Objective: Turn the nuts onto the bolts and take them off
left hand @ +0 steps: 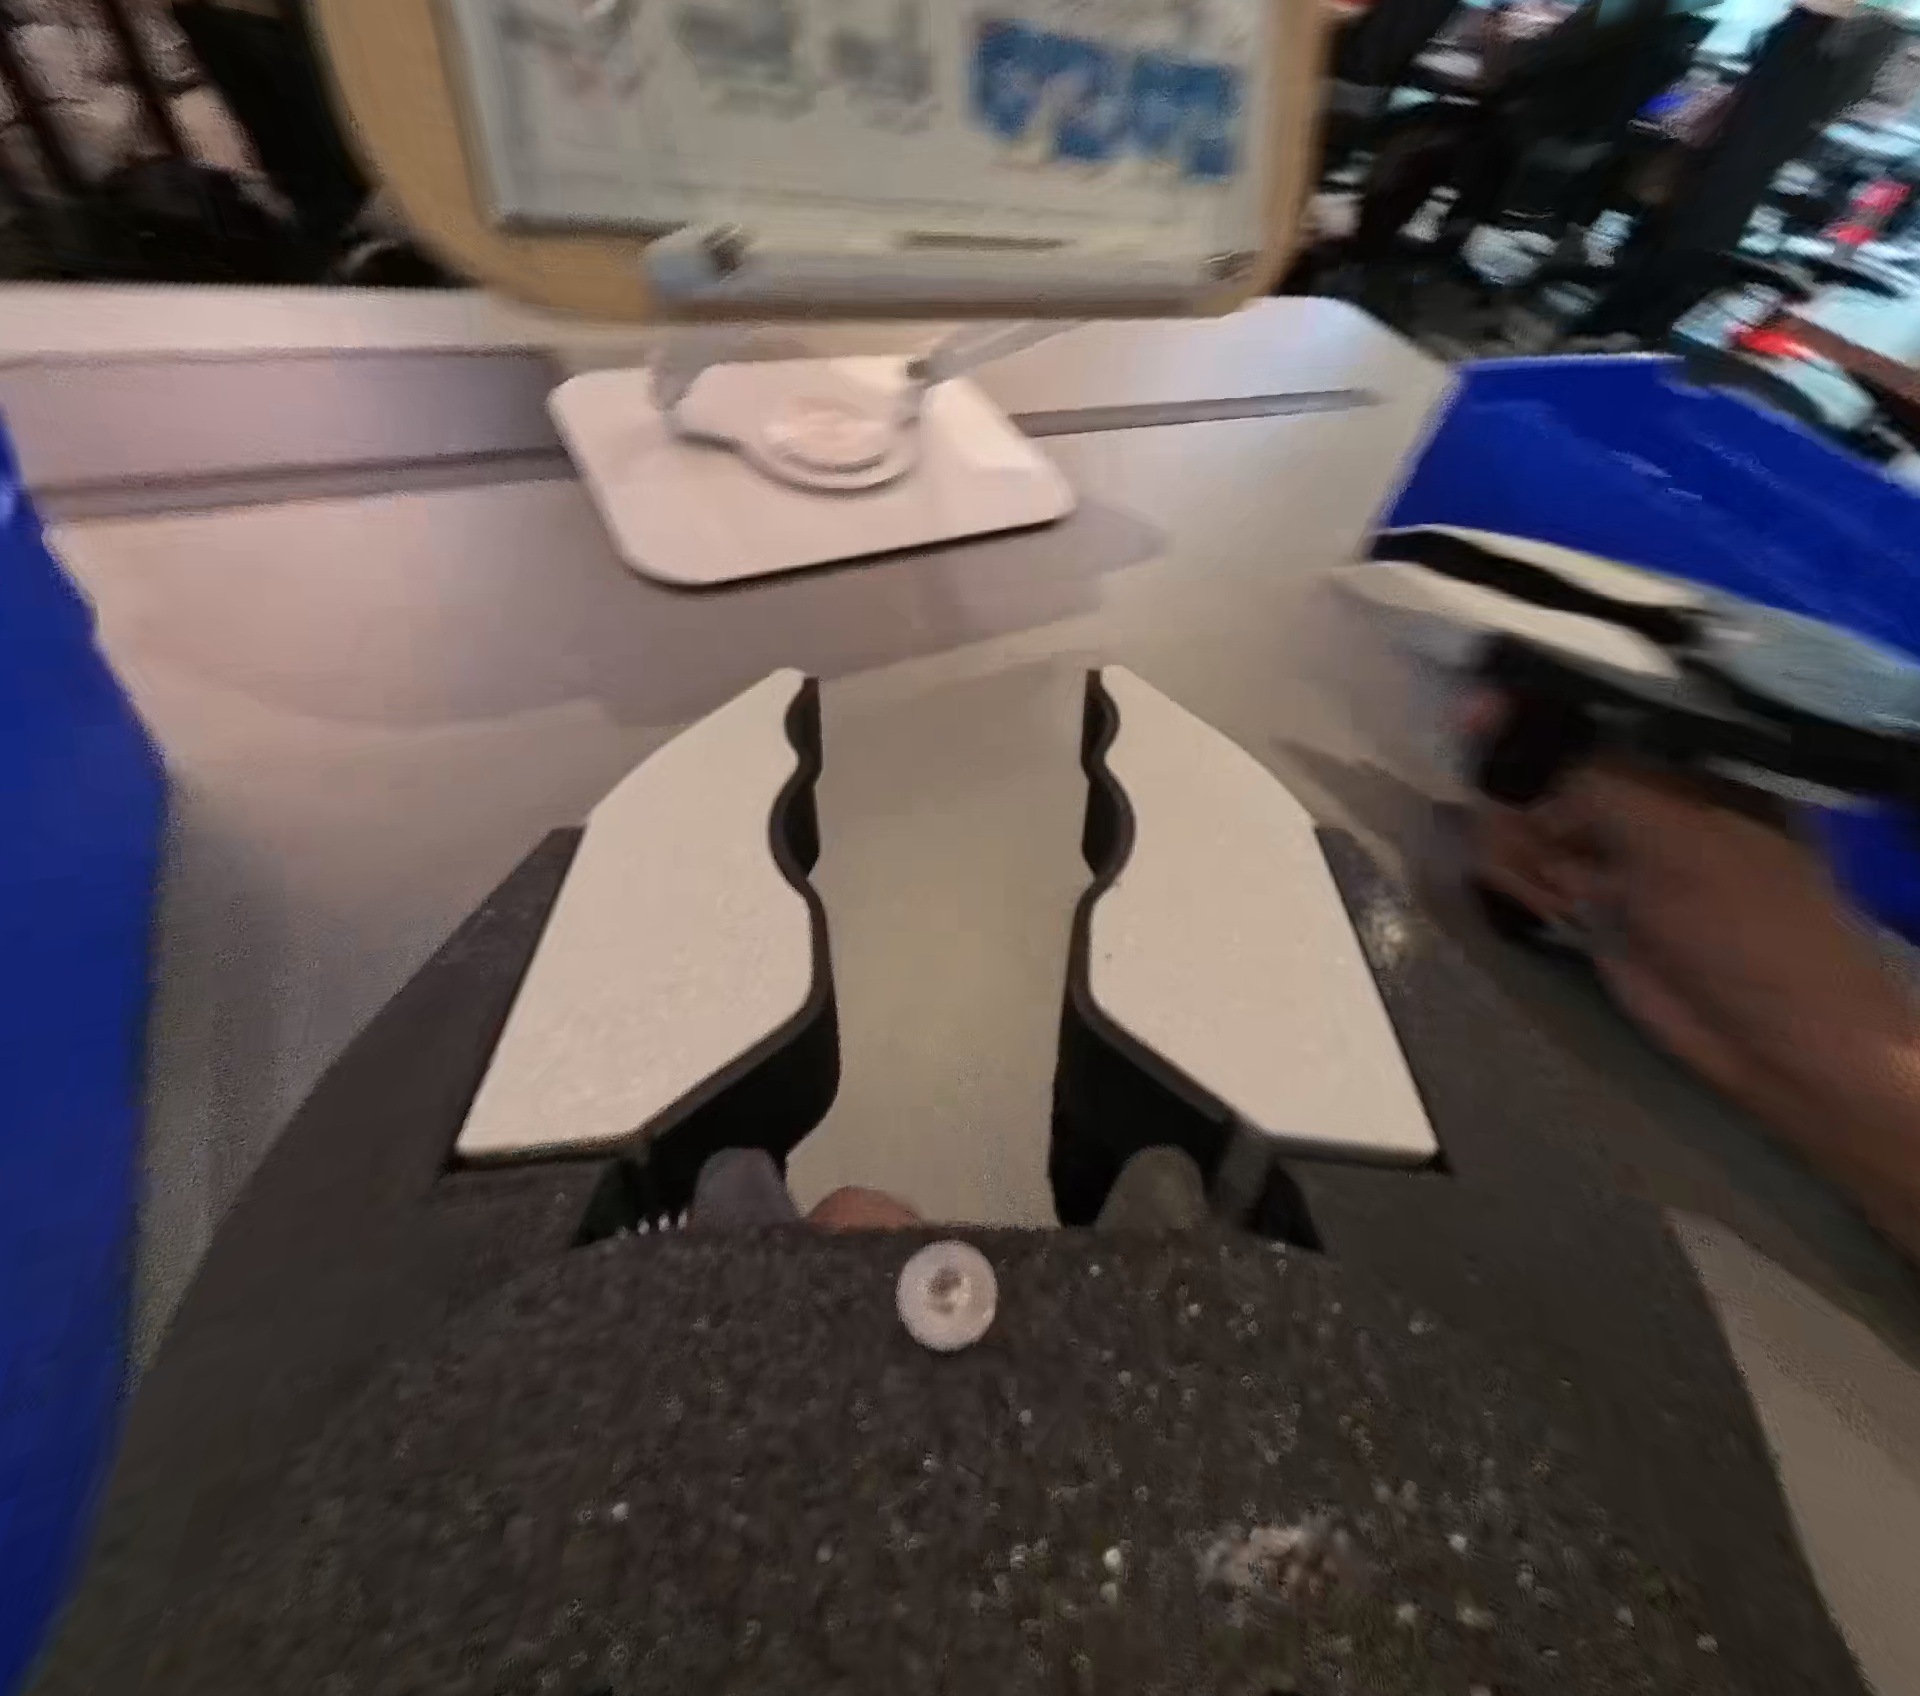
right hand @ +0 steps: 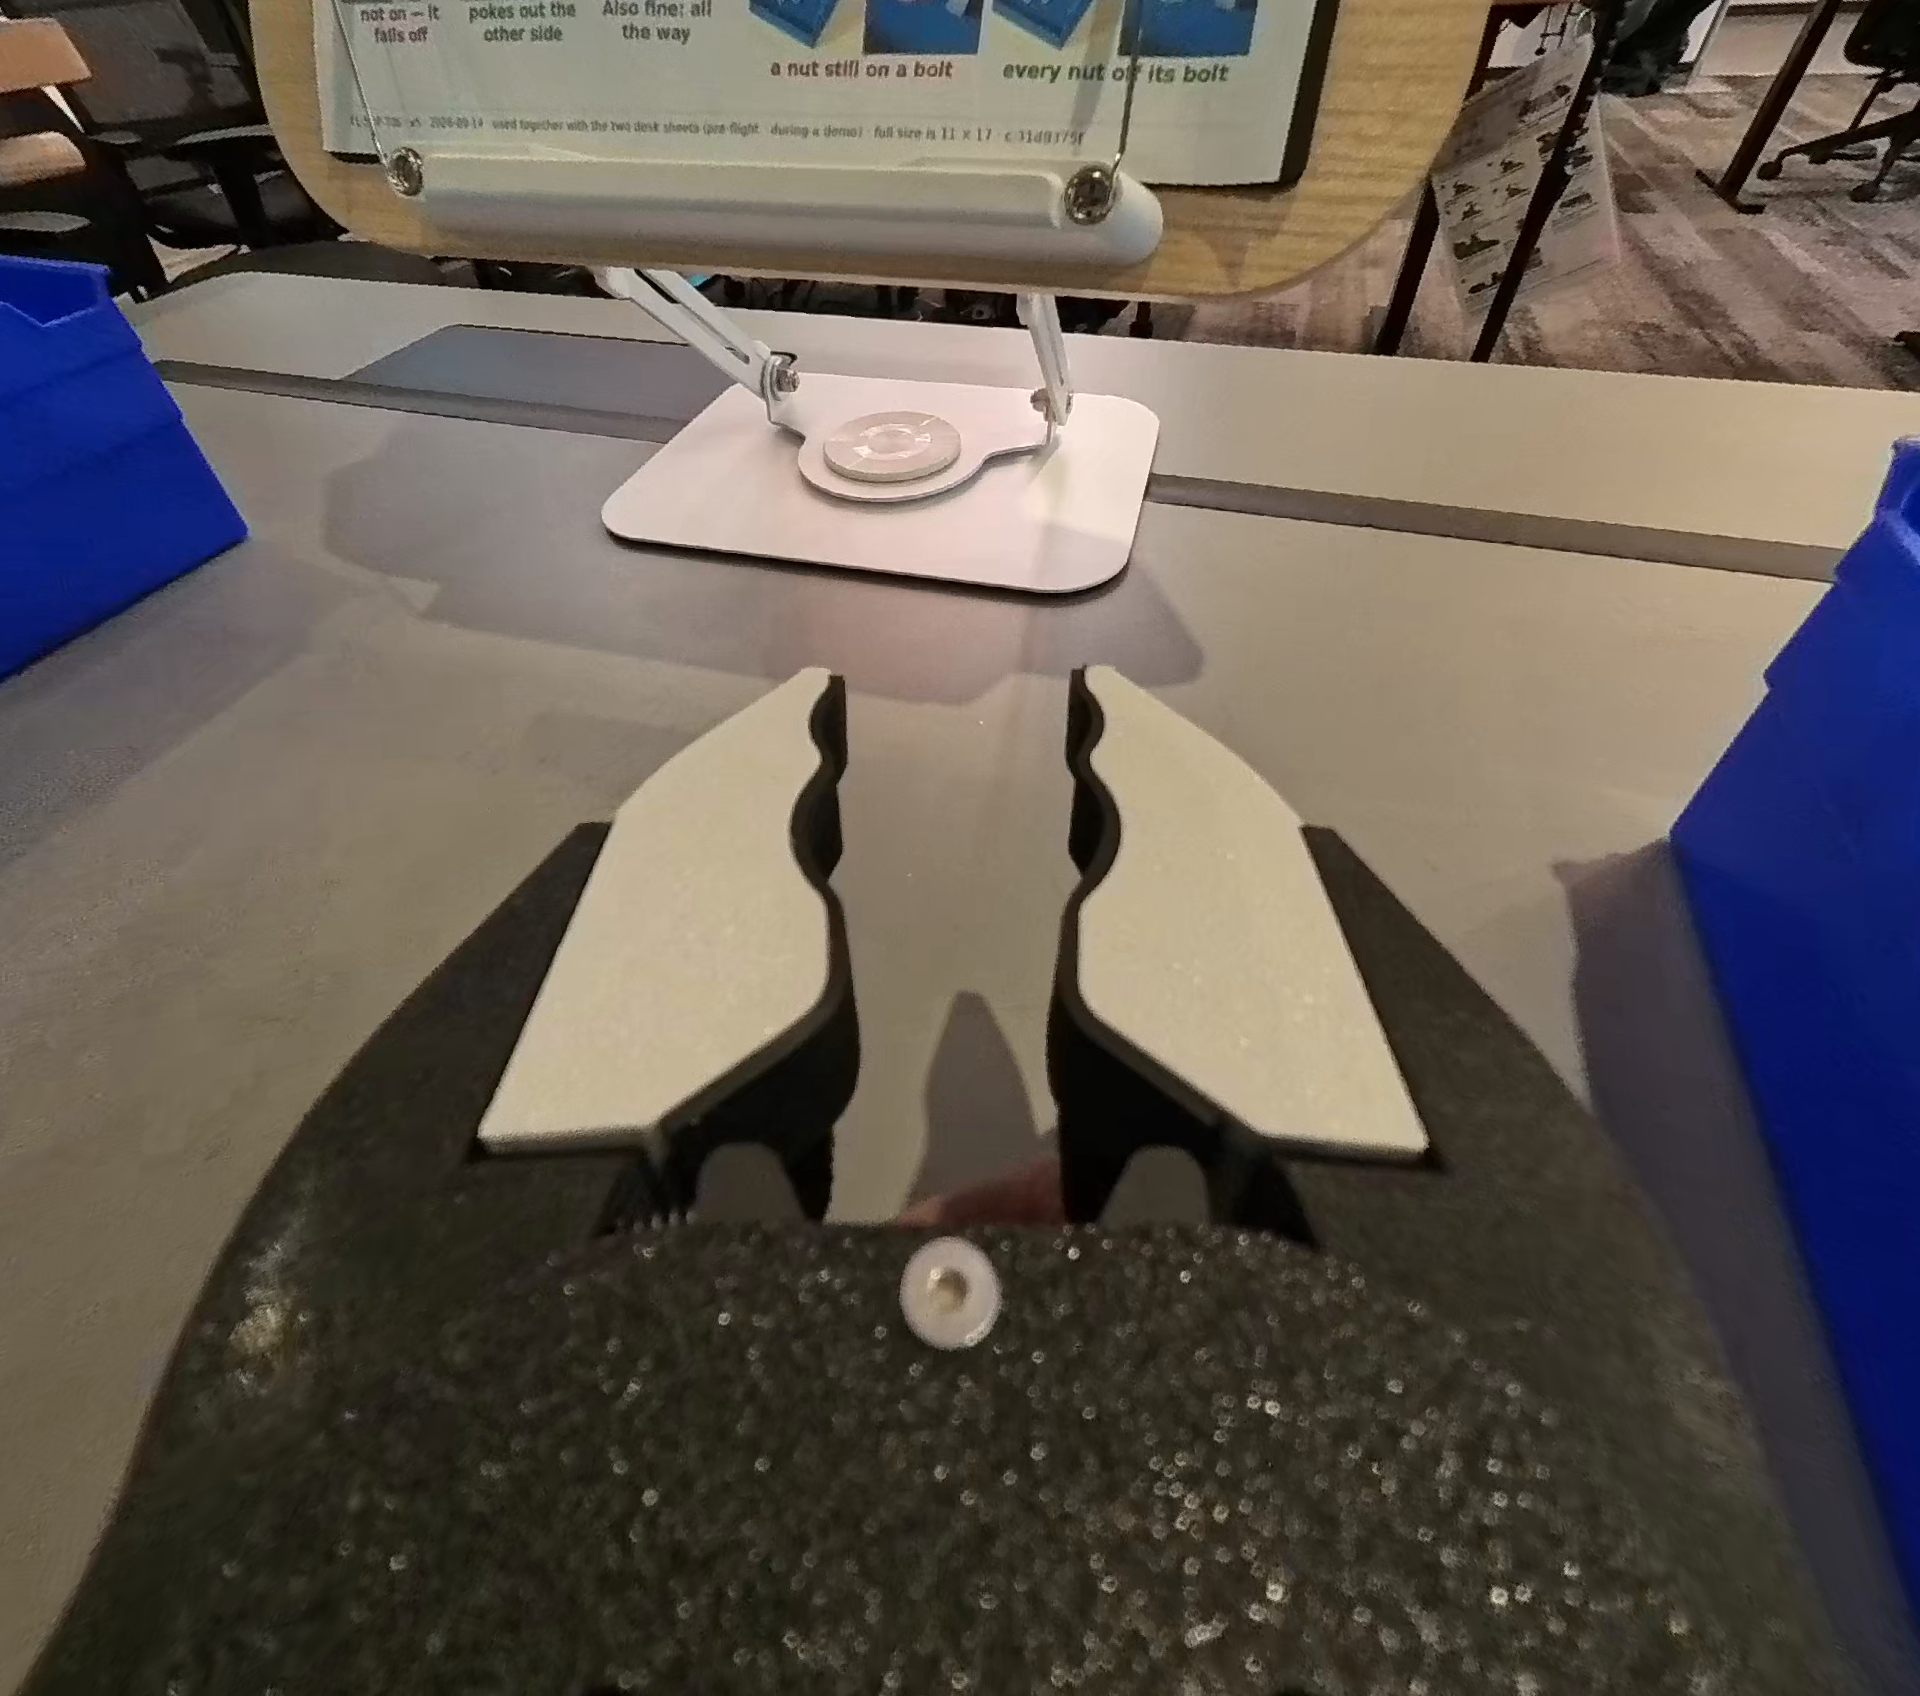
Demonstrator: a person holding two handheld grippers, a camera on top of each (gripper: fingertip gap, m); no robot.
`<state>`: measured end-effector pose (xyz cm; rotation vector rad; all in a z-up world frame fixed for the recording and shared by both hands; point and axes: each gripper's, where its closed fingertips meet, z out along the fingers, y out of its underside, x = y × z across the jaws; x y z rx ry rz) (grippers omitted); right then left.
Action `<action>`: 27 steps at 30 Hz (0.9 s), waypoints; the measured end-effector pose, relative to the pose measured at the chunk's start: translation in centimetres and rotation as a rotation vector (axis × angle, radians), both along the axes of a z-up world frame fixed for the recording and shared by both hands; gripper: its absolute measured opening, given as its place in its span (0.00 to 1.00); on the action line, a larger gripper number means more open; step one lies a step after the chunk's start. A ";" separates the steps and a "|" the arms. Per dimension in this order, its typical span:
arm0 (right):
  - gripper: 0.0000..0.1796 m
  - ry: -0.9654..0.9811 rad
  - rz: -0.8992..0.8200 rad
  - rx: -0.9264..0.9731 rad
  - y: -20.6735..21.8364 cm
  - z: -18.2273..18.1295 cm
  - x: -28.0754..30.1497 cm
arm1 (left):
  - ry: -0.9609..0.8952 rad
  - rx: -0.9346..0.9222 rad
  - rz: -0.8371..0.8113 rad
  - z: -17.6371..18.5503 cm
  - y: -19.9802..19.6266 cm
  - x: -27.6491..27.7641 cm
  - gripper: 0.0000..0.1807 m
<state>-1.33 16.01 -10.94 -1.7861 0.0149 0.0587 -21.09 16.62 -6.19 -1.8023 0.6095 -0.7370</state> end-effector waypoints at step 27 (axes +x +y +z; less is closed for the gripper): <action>0.22 -0.020 0.018 -0.003 0.0 0.0 -0.4 | 1.004 -0.455 -0.302 -8.7 1.1 -22.6 0.20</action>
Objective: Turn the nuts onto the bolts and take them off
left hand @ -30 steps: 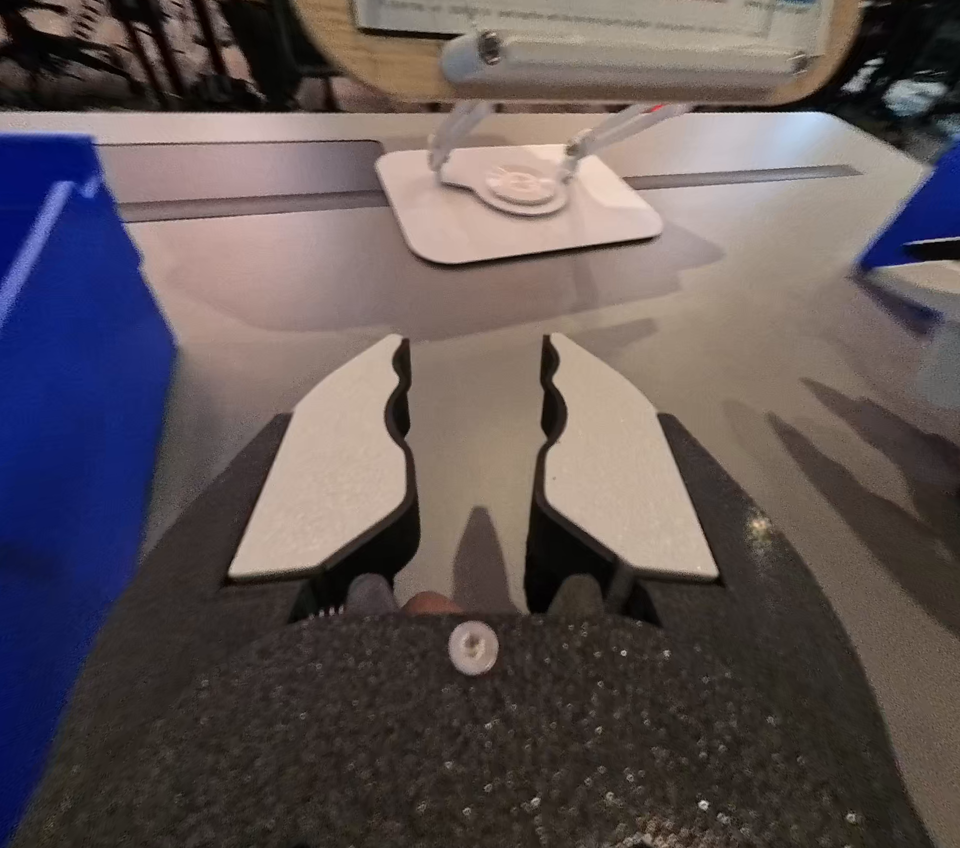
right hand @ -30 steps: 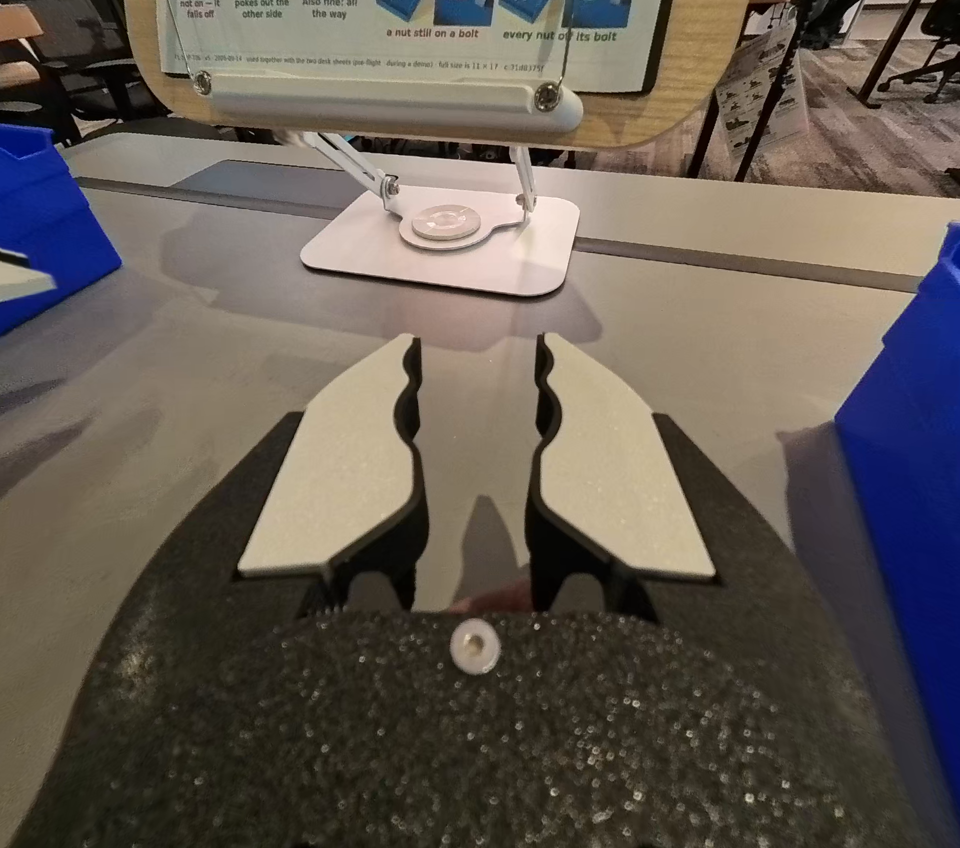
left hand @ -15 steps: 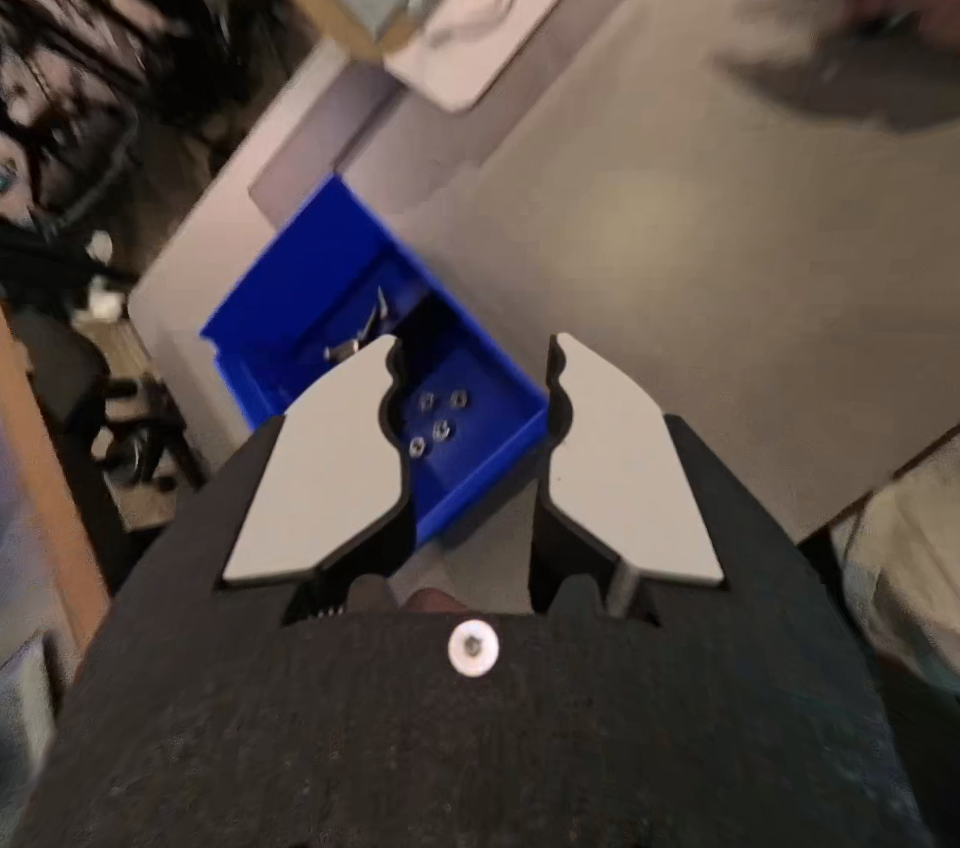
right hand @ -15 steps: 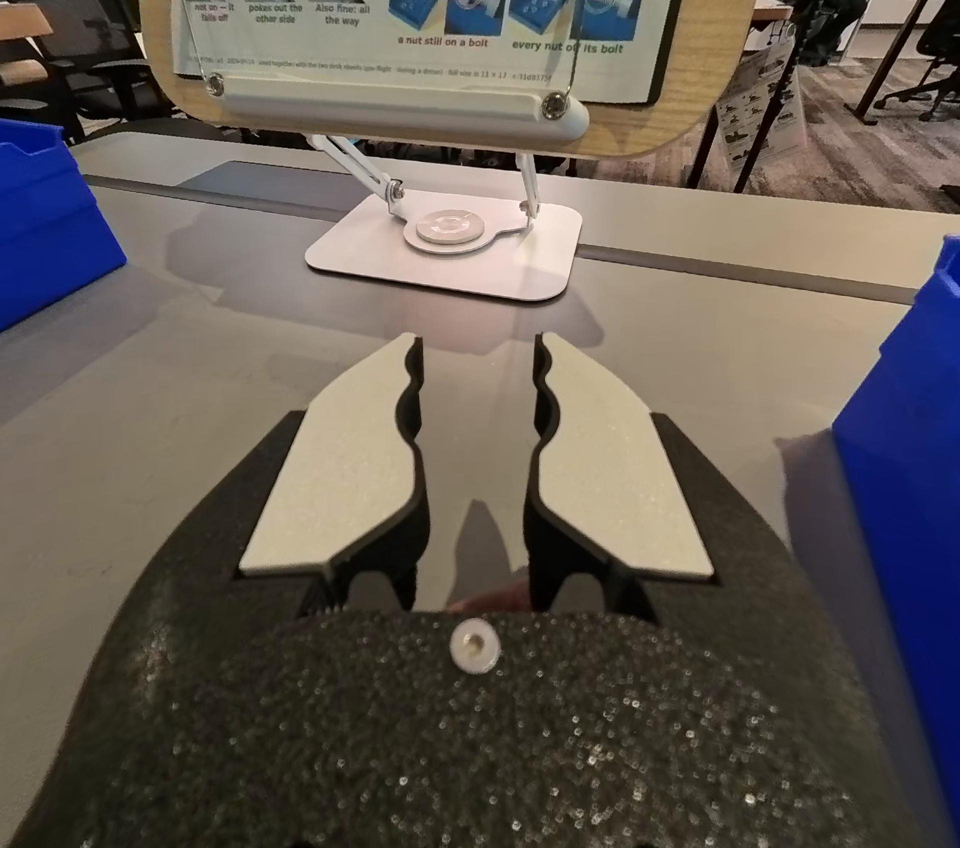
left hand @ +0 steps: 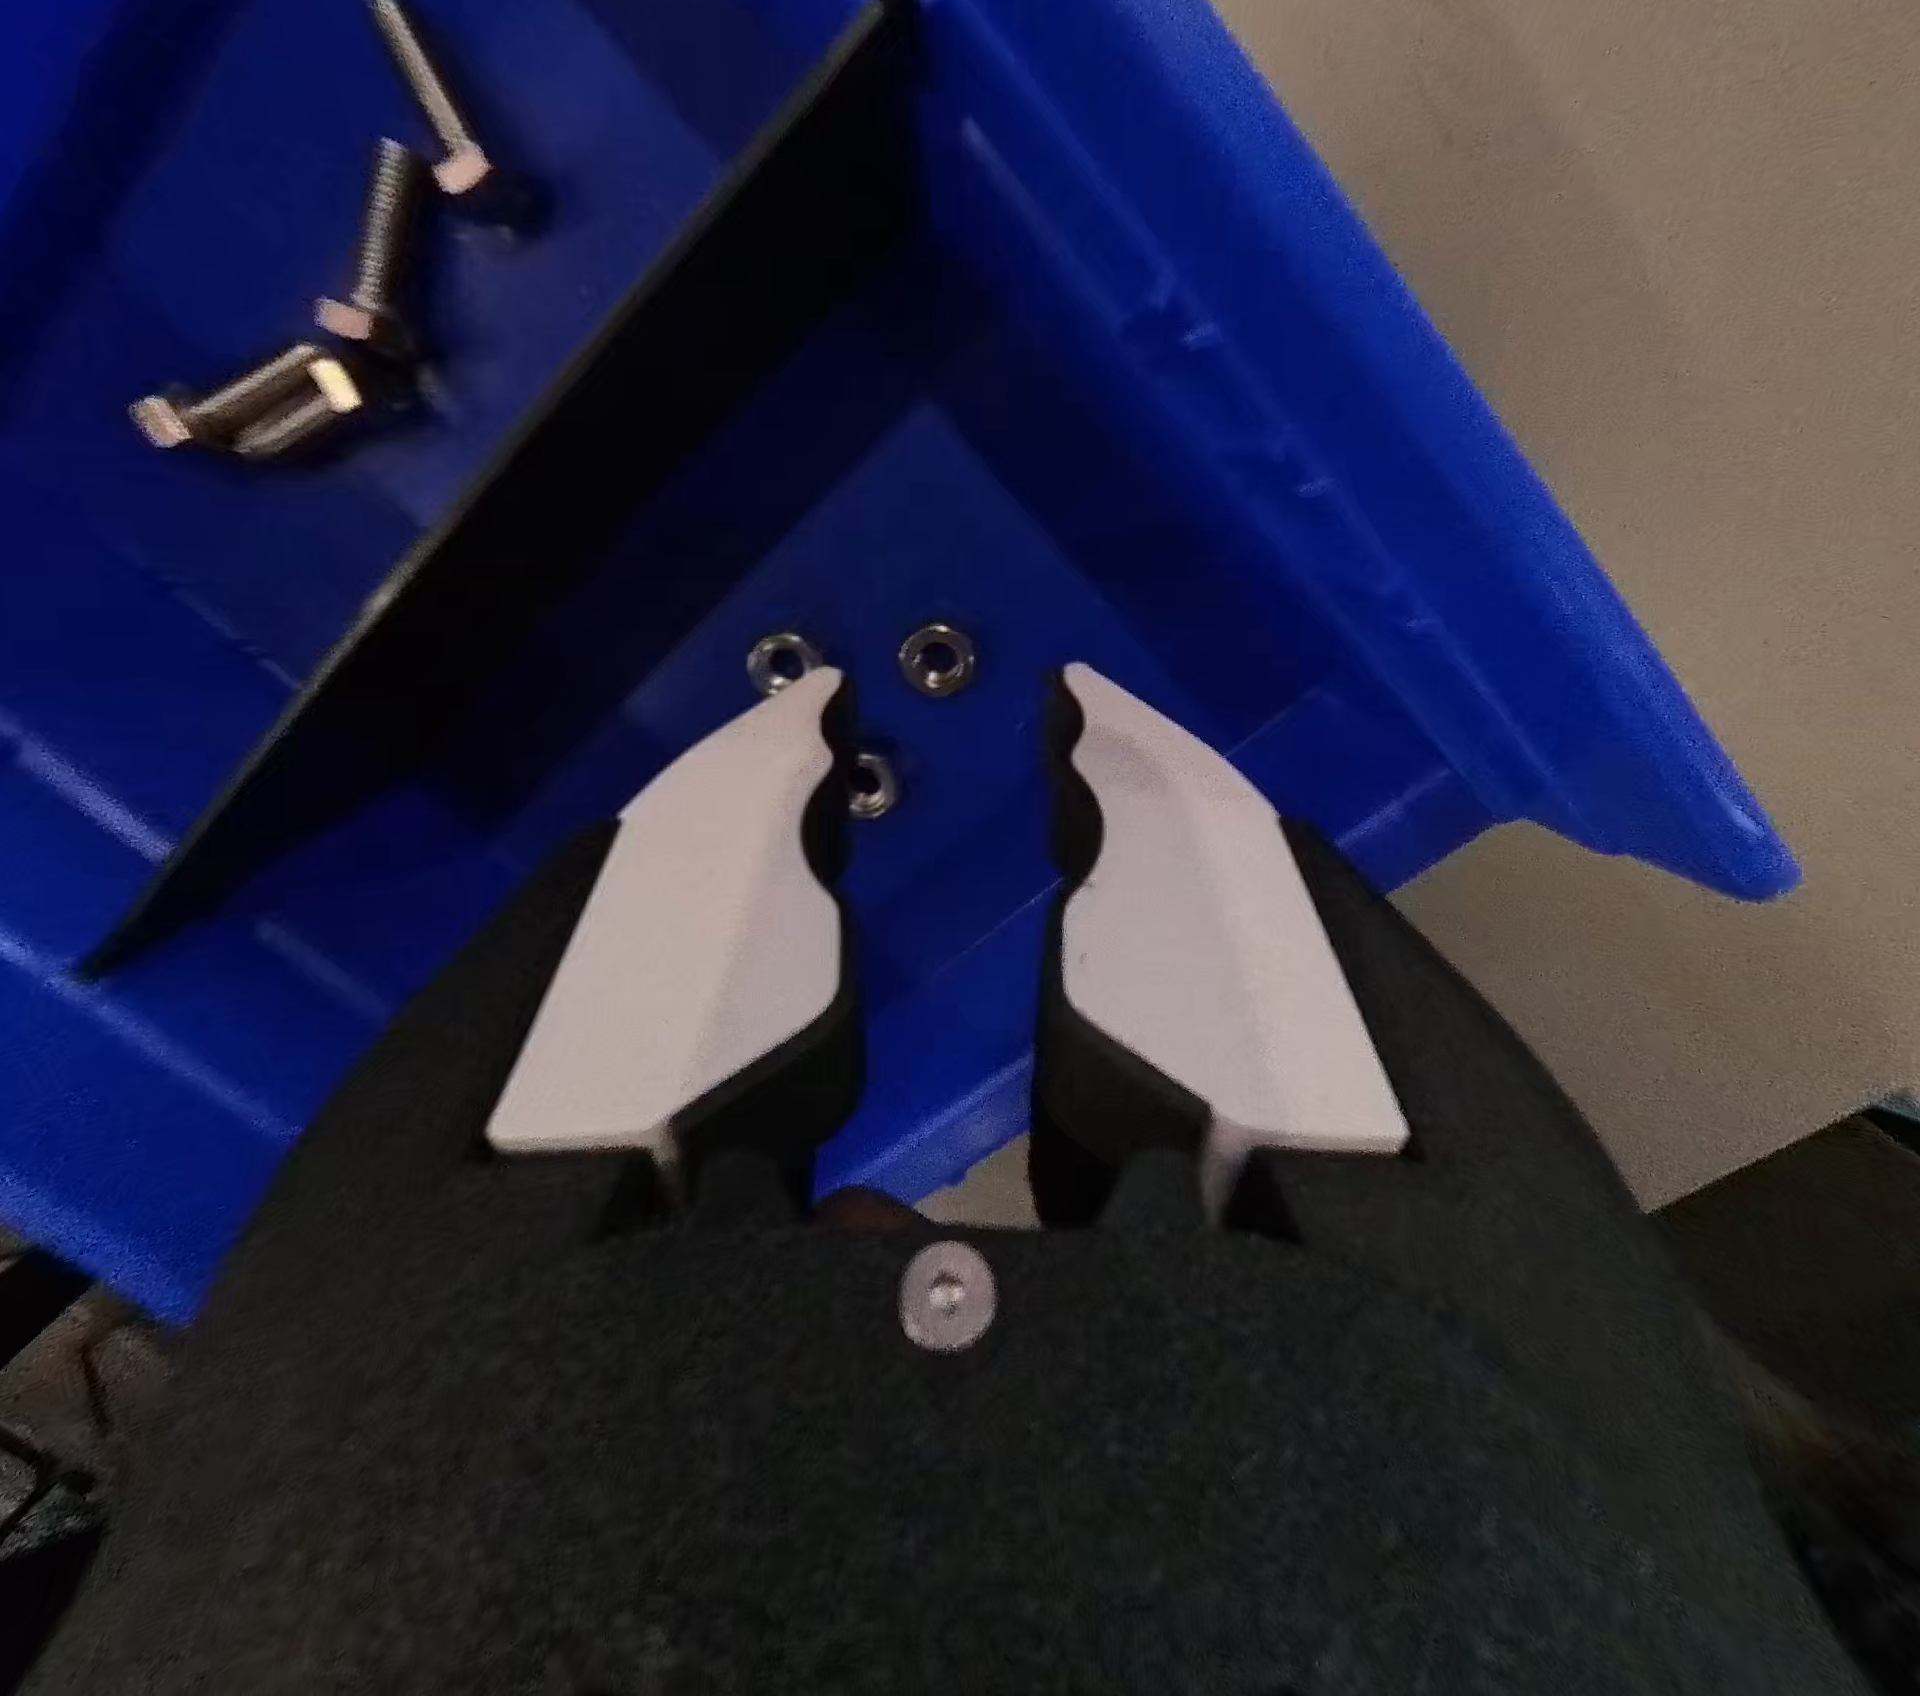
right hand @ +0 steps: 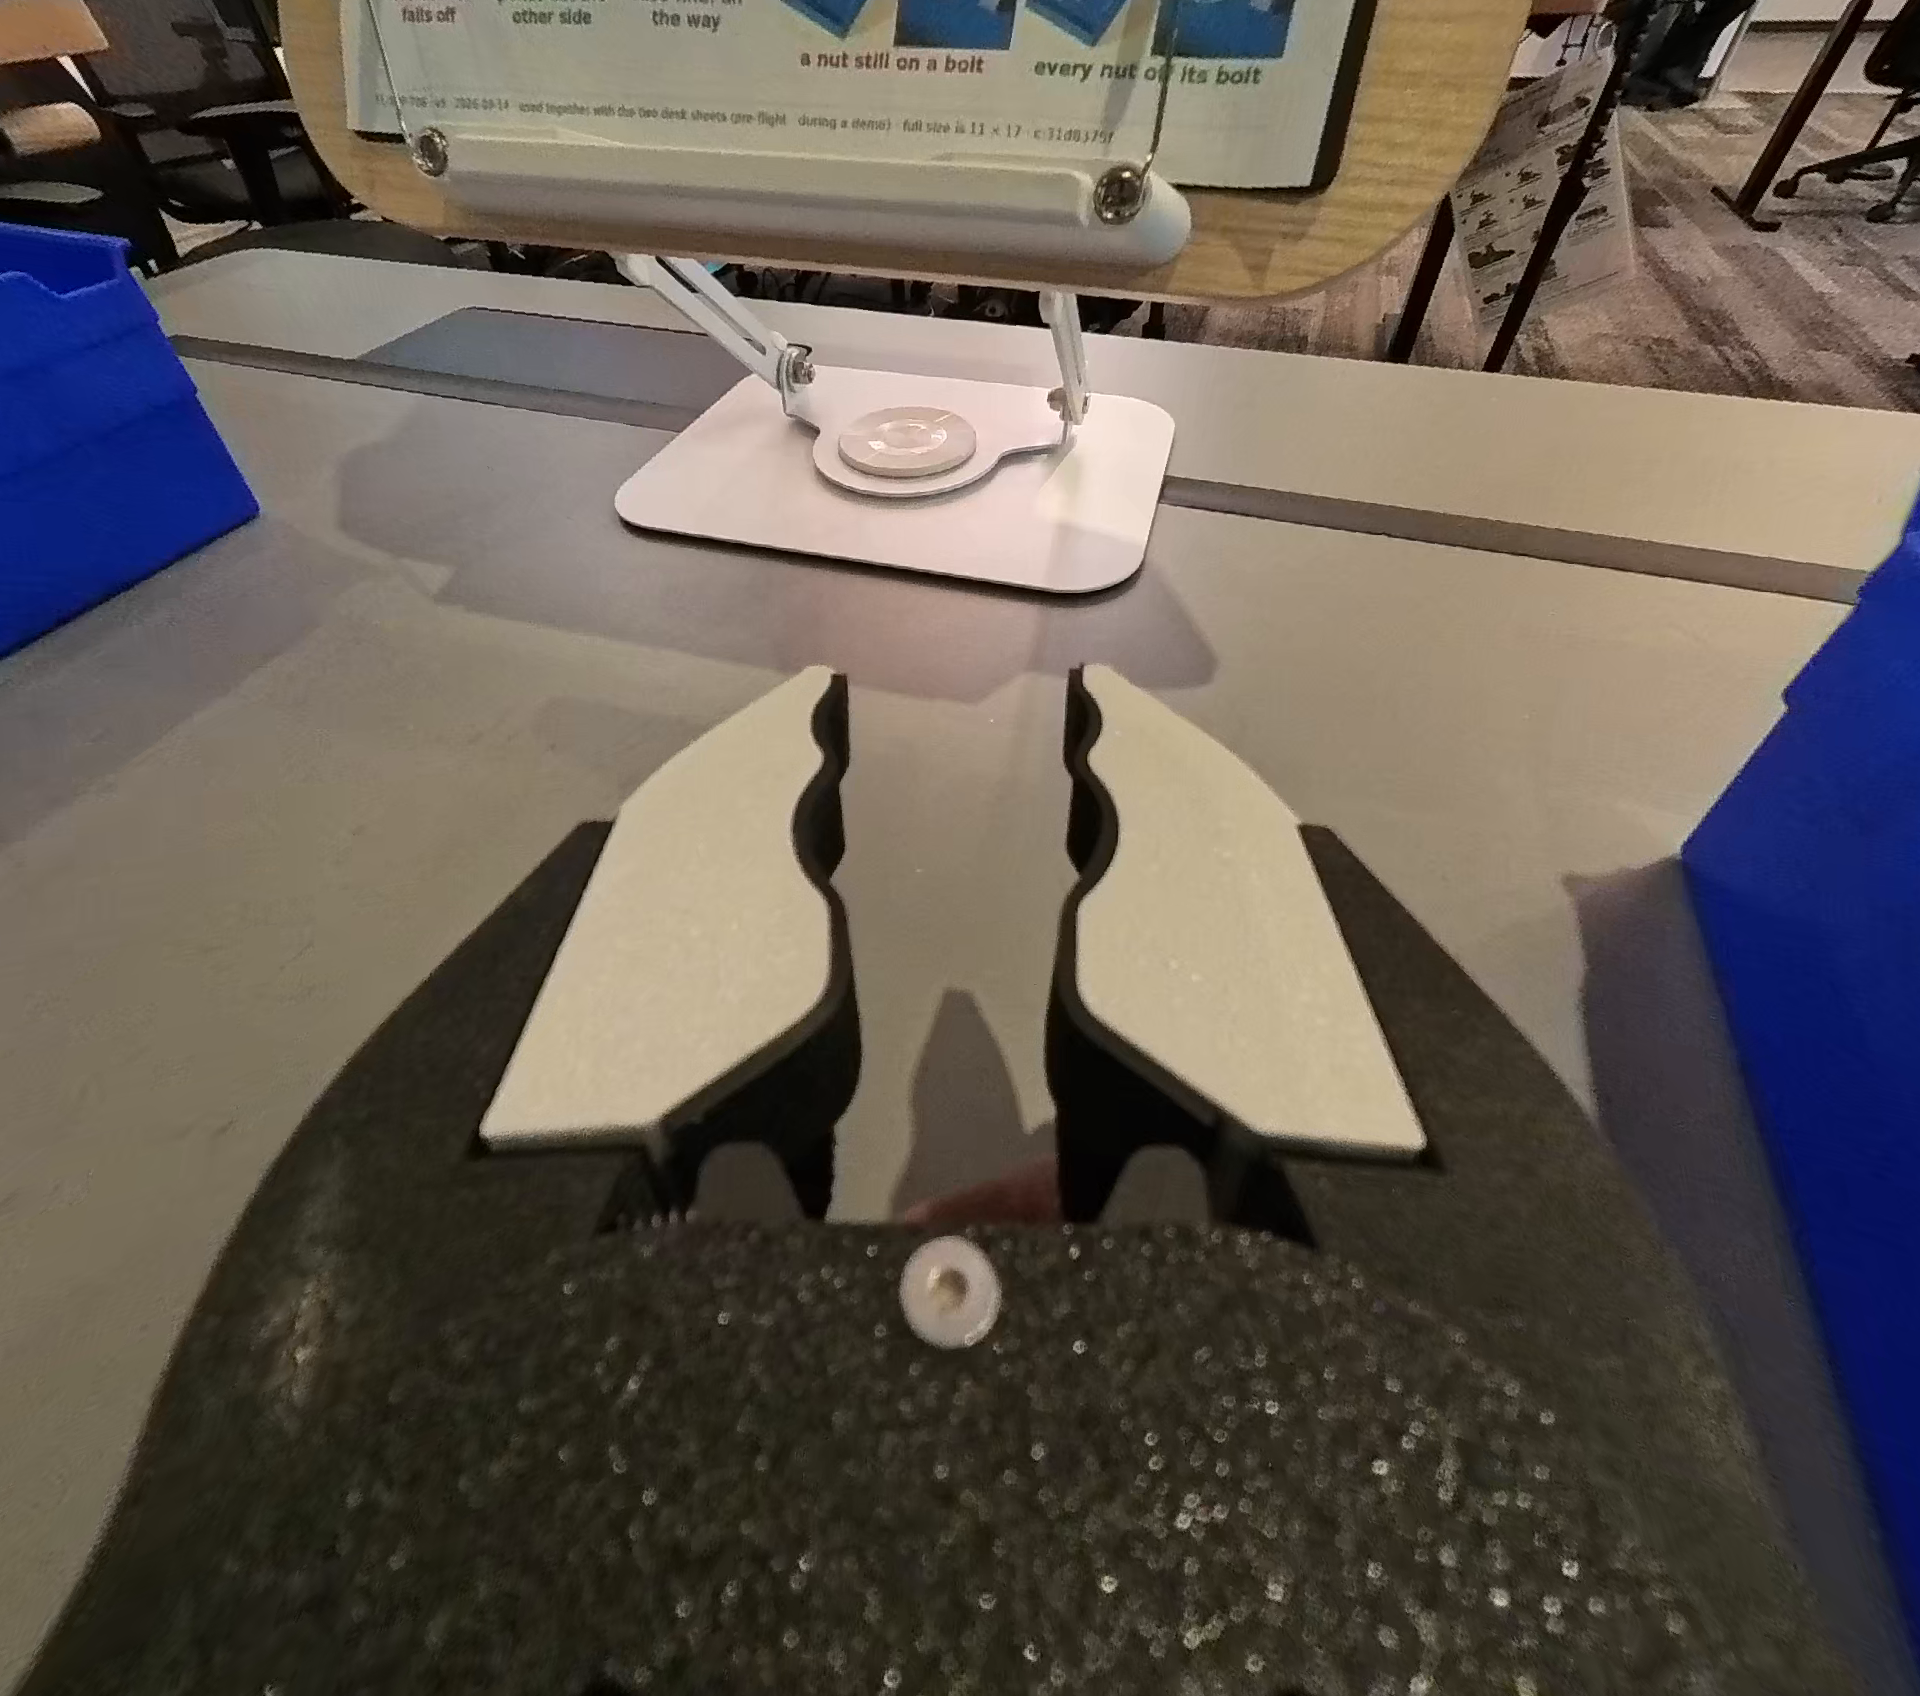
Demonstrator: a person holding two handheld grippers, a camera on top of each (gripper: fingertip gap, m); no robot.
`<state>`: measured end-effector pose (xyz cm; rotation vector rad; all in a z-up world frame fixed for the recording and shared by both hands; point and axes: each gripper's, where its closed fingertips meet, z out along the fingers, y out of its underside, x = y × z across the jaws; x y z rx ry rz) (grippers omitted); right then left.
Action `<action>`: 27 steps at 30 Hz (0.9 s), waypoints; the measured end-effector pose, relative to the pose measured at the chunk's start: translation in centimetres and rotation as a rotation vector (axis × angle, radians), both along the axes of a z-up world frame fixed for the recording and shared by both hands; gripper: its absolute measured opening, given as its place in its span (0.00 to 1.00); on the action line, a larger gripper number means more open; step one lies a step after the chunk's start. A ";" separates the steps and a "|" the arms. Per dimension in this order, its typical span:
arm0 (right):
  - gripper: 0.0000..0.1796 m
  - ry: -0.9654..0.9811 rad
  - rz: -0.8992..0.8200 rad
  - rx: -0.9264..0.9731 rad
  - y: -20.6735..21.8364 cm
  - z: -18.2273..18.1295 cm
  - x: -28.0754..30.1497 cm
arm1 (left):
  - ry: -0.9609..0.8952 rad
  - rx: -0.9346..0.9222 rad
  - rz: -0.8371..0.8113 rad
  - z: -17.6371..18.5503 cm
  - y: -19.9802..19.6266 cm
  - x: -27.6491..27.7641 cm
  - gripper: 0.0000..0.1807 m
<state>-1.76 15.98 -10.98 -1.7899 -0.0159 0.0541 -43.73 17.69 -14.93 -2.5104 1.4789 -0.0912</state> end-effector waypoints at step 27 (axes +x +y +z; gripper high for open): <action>0.22 -0.019 0.010 0.001 0.0 0.0 -0.3 | -0.195 0.131 -0.270 13.6 -0.6 9.3 0.10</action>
